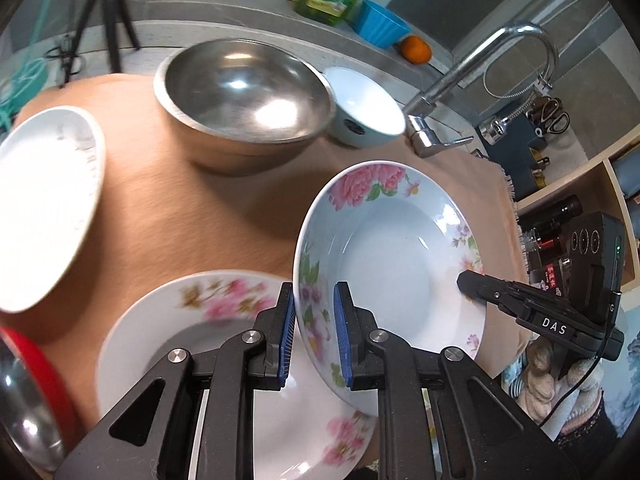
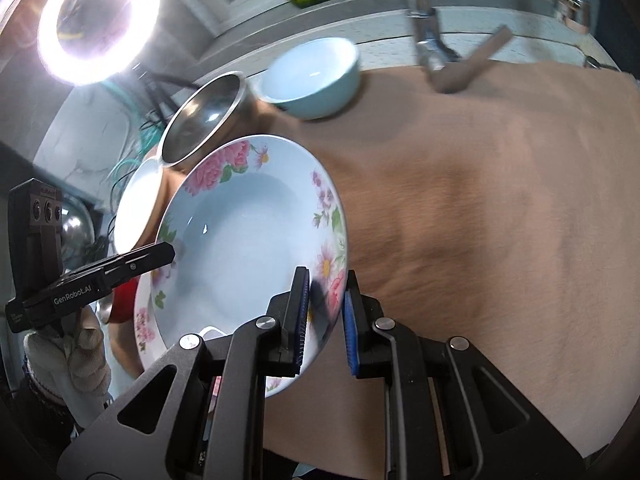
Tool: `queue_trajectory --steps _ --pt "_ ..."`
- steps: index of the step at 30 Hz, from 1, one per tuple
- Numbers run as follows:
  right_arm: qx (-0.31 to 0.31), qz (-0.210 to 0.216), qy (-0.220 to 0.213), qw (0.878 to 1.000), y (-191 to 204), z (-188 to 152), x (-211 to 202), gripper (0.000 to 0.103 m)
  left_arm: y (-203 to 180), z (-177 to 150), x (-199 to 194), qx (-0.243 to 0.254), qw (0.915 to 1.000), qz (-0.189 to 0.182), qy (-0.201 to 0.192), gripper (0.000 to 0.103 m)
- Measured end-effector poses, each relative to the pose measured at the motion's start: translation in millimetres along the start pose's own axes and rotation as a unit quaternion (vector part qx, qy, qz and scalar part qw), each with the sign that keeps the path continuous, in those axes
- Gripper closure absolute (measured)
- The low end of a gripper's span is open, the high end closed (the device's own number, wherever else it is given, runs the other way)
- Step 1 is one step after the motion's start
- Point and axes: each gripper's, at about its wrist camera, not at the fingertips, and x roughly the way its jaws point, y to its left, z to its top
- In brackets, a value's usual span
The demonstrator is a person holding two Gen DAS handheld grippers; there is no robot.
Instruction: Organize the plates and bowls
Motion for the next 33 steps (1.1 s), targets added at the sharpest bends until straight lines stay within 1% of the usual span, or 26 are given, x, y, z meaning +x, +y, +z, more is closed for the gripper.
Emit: queue_trajectory --steps 8,17,23,33 --pt "-0.044 0.008 0.026 0.999 47.0 -13.9 19.4 0.087 36.9 -32.0 -23.2 -0.041 0.999 0.014 -0.001 0.086" --pt "-0.081 0.014 0.059 0.995 80.0 -25.5 42.9 0.087 68.6 -61.3 -37.3 -0.078 0.9965 0.029 0.002 0.086" --pt "-0.094 0.018 0.075 0.993 91.5 -32.3 52.4 0.087 78.8 -73.1 -42.3 -0.088 0.9955 0.037 0.007 0.086" --pt "-0.103 0.016 0.092 0.99 101.7 -37.2 63.6 0.086 87.2 -81.6 -44.9 -0.094 0.9946 0.041 0.013 0.086"
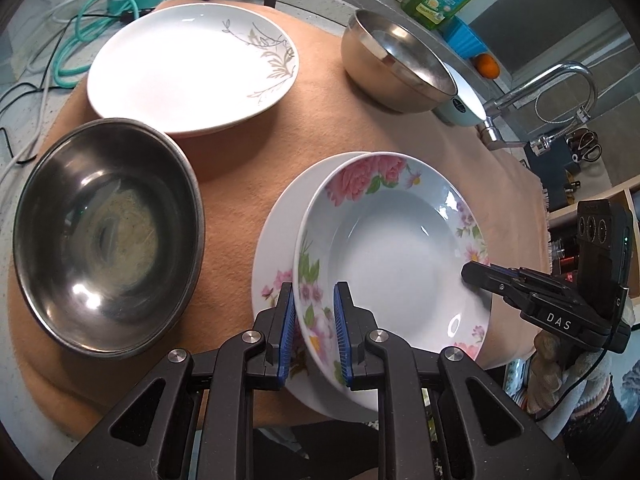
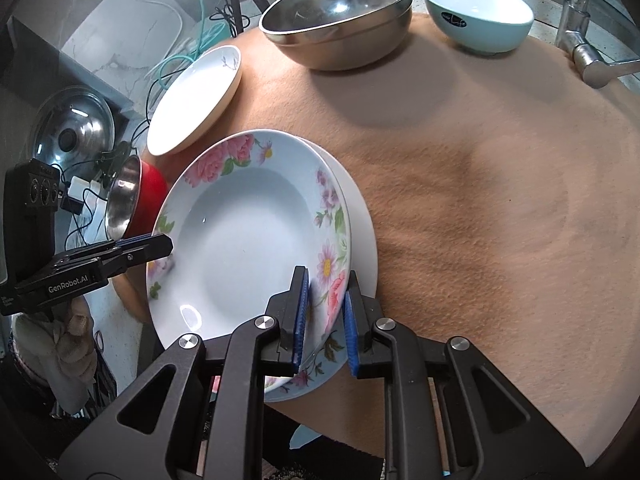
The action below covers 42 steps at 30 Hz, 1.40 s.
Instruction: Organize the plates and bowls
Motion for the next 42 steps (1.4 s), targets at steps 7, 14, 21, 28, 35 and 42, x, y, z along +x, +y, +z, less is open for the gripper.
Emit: queue_trajectory --steps 7,14,21,28,35,42 --pt "-0.001 0.0 0.004 1.0 -0.4 1.1 2.9 0.086 1.8 -1.3 1.7 0.003 1.0 0.003 0.002 0.086" --pt "-0.001 0.005 0.012 1.0 -1.7 1.1 3.2 0.085 -0.8 -0.8 1.8 0.013 0.9998 0.012 0.003 0.086" --pt "0.021 0.028 0.028 0.999 -7.7 2.4 5.9 0.085 0.8 1.3 2.3 0.01 0.9999 0.008 0.009 0.086" --pt "0.064 0.076 0.034 0.994 -20.3 1.5 9.3 0.085 2.7 2.4 2.9 0.004 1.0 0.004 0.008 0.086" --pt "0.11 0.129 0.039 0.985 -36.7 -1.2 12.7 0.085 6.2 1.7 2.2 -0.004 1.0 -0.005 0.006 0.086" --pt "0.137 0.16 0.042 0.977 -44.2 -4.3 16.5 0.085 8.7 3.1 1.6 -0.008 0.9999 -0.005 0.004 0.091"
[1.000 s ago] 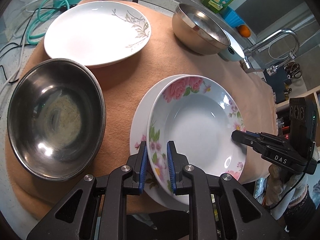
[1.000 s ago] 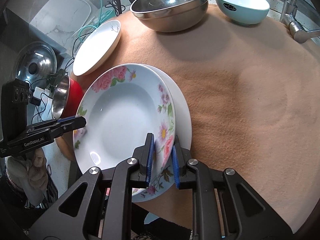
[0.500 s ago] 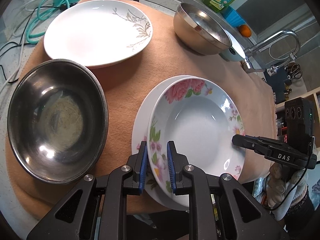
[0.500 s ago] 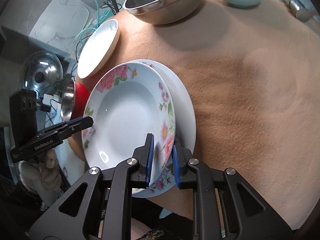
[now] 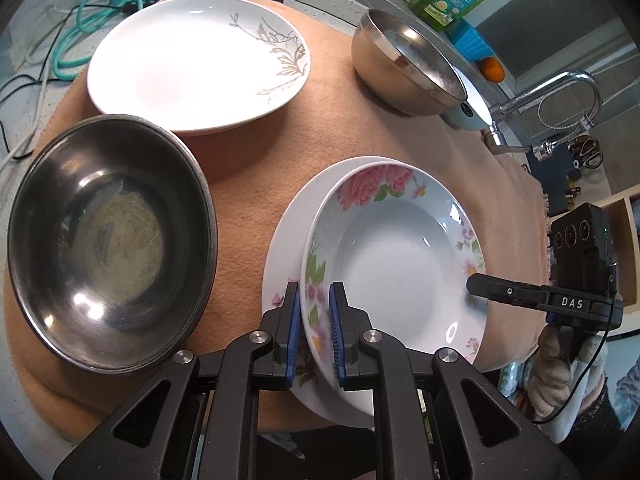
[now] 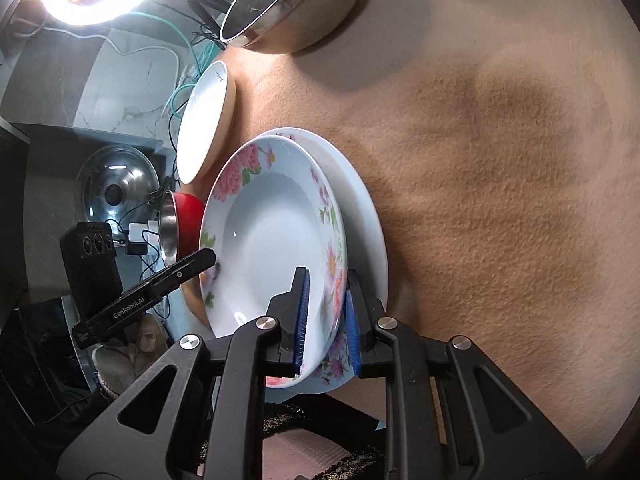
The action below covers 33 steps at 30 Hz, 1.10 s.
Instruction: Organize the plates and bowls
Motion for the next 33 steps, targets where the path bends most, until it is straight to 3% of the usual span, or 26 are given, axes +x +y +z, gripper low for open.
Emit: queue_trajectory --steps 10,20,33 --pt "0.017 0.015 0.001 1.0 -8.0 1.7 -1.6 0.085 1.9 2.0 0.1 -0.003 1.0 -0.001 -0.001 0.093" --pt "0.014 -0.022 0.004 1.0 -1.6 1.6 -1.7 0.094 0.0 2.9 0.0 0.001 1.0 0.004 -0.002 0.093" --pt "0.005 -0.038 0.007 0.999 3.8 1.6 -0.6 0.095 0.6 -0.2 -3.5 0.0 1.0 0.003 -0.008 0.085"
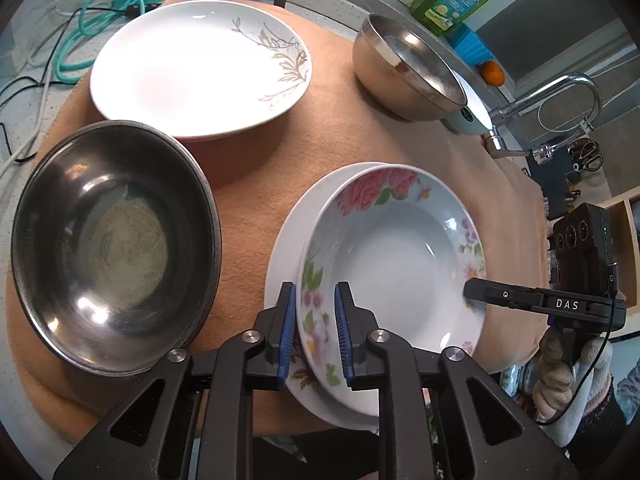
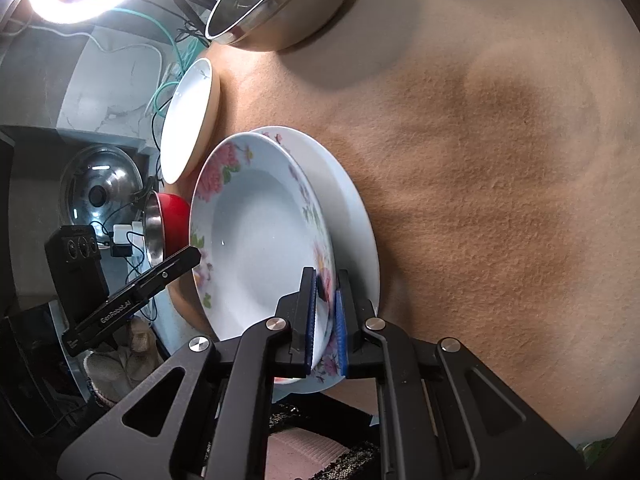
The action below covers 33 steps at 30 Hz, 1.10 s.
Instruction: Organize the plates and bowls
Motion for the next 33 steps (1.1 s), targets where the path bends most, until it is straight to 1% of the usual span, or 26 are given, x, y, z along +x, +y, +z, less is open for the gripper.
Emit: queue_trajectory --steps 4,9,11,14,20,24,33 --pt "-0.001 0.0 0.001 1.0 1.5 -0.4 1.1 0.095 0.6 -0.1 -0.3 -0.005 1.0 -0.001 -0.003 0.085" --pt "-0.028 -0.022 -0.001 0.999 12.4 -3.1 3.1 0.094 -1.3 0.4 0.5 -0.002 1.0 0.004 -0.005 0.085" --pt "-0.03 -0.022 0.0 0.999 11.9 -3.6 2.6 0.093 -1.9 -0.1 0.4 -0.001 1.0 0.005 -0.005 0.085" --pt "-0.023 -0.016 0.003 1.0 11.6 -3.9 3.3 0.093 -2.4 -1.2 -0.7 0.0 0.9999 0.009 -0.005 0.085" --pt "-0.018 -0.01 0.012 1.0 9.6 -3.3 4.1 0.093 -10.3 -5.0 -3.6 0.021 0.9994 0.025 -0.013 0.085" --pt "-0.008 -0.002 0.014 1.0 5.0 -2.5 4.2 0.093 -7.7 -4.5 -0.9 0.013 0.9997 0.018 -0.009 0.085" --pt "0.023 0.019 0.016 0.999 -8.9 0.0 -1.0 0.093 -8.3 -6.0 0.4 0.015 0.9997 0.015 -0.009 0.085"
